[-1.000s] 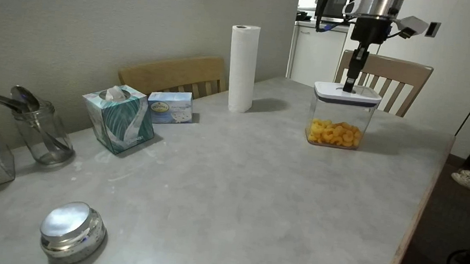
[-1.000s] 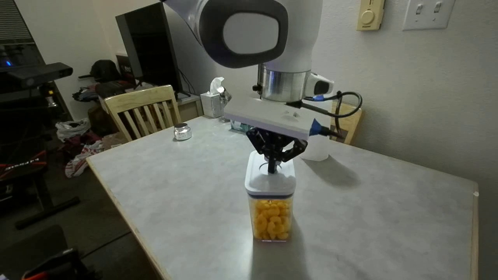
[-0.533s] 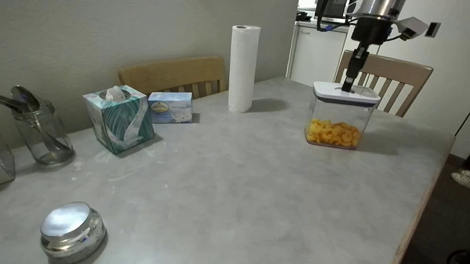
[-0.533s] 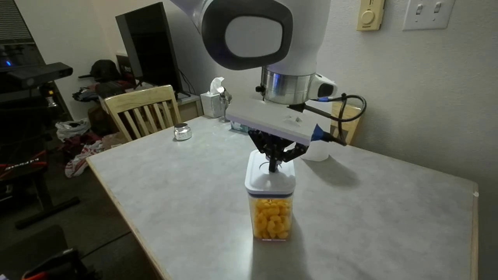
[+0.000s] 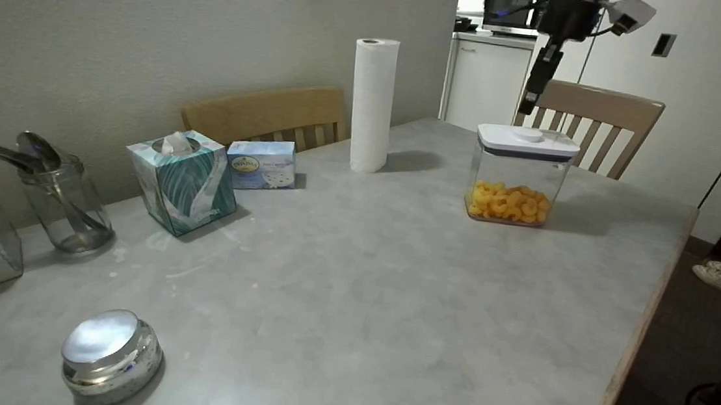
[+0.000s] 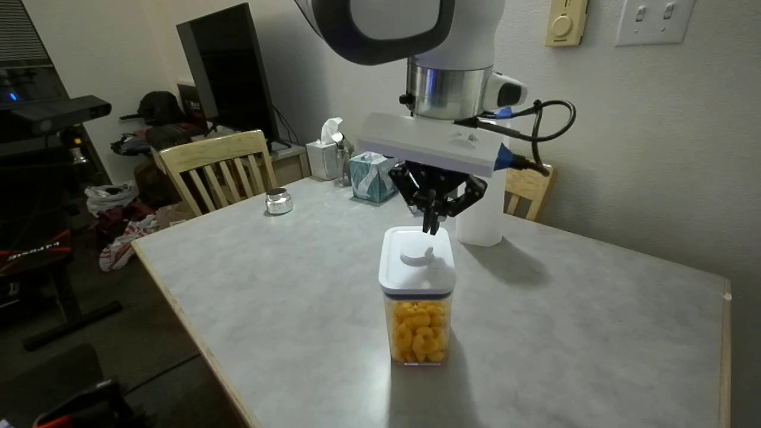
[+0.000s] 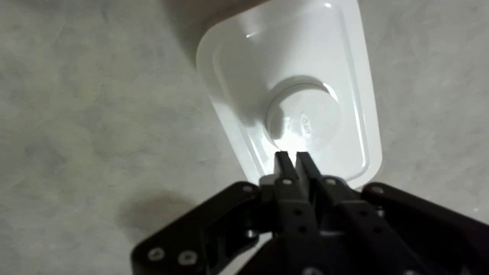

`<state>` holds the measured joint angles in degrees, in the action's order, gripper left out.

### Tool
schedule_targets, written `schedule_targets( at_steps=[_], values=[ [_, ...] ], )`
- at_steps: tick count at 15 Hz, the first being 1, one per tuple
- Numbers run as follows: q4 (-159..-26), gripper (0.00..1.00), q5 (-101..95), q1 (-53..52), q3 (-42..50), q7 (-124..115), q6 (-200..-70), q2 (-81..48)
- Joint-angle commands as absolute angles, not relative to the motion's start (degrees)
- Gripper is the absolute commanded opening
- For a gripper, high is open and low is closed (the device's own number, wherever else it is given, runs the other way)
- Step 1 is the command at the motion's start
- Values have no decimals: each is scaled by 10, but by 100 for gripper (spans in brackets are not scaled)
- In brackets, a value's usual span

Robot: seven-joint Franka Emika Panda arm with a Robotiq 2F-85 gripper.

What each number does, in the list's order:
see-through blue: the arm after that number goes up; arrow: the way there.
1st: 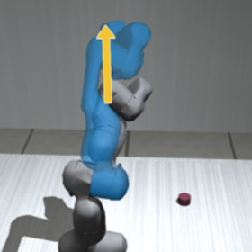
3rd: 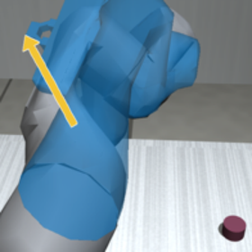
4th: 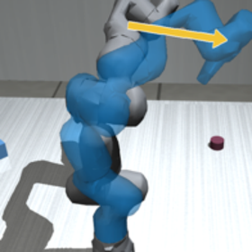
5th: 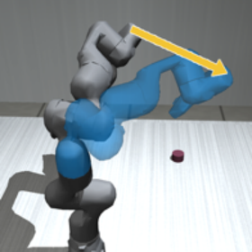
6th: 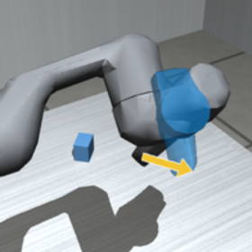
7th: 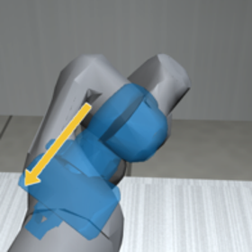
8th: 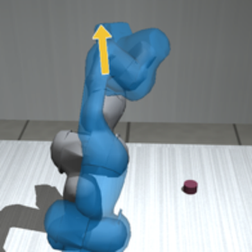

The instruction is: Open the container lid

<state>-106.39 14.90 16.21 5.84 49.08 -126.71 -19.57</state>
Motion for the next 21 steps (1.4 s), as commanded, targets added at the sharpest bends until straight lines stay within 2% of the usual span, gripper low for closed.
schedule_targets(
  at_steps=[1,8,10,17,21],
  values=[
    [-1056,39,162,175,45,515,-1240,-195],
    [-1063,89,161,179,41,570,-1223,-208],
    [-1060,99,167,186,38,625,-1207,-211],
    [-1037,100,159,190,44,774,-1128,-222],
    [-1030,96,150,183,49,795,-1143,-226]
  ],
)
